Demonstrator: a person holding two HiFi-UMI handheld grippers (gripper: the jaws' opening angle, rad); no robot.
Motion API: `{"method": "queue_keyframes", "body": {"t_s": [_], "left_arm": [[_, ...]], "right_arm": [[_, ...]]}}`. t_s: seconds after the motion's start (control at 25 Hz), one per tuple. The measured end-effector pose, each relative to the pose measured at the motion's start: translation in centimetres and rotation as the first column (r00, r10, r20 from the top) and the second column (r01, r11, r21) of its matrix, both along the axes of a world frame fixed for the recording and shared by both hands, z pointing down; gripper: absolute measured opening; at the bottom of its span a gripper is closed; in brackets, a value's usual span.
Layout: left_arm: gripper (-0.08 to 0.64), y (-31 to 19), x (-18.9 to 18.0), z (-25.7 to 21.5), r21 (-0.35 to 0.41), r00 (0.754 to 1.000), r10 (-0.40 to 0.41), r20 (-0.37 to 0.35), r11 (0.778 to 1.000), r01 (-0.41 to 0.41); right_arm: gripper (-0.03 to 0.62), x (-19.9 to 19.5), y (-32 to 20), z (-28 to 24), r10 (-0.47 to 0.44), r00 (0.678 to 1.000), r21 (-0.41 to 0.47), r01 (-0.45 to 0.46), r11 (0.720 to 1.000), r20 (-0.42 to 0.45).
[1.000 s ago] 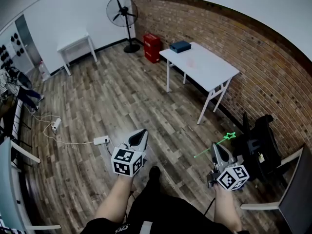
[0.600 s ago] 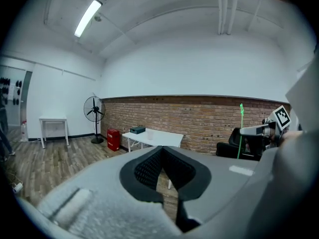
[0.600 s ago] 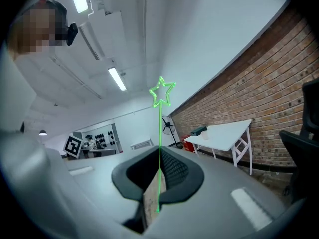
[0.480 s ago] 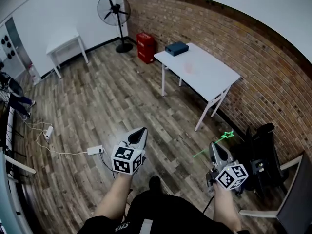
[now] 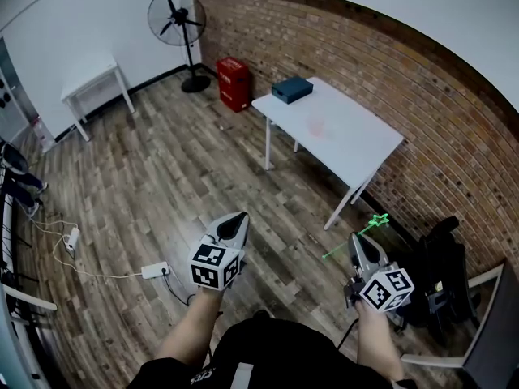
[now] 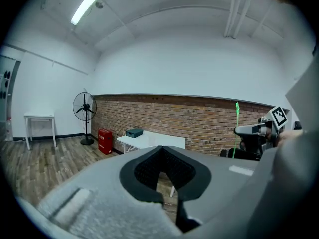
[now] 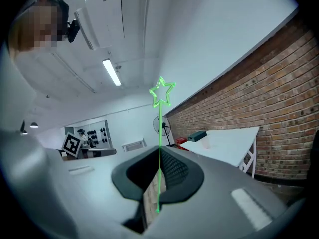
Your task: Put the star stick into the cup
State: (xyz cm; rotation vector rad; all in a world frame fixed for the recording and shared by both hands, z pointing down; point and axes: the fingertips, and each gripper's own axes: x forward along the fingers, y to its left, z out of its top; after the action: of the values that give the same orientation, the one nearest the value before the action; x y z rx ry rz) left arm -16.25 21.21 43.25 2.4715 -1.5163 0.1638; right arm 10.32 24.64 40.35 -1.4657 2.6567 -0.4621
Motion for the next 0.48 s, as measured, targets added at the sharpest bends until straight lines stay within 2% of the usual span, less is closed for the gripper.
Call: {"method": "queue_keyframes", "body": {"t_s": [0.24, 0.48], "left_arm": [[0.006, -4.3, -1.1, 1.2, -0.016, 1.0, 0.017, -0.022, 1.0, -0.017], [0.006, -8.4, -0.1, 2.9, -0.047, 0.999, 0.022, -0.038, 0.999, -0.024]], "right_arm": [[0.006, -3.1, -3.4, 0.1, -0.028, 1.0, -0.012, 0.027, 1.0, -0.015], [0.006, -1.7, -7.5, 1.8, -0.013, 1.0, -0.053, 0.012, 0.999, -0.027]]}}
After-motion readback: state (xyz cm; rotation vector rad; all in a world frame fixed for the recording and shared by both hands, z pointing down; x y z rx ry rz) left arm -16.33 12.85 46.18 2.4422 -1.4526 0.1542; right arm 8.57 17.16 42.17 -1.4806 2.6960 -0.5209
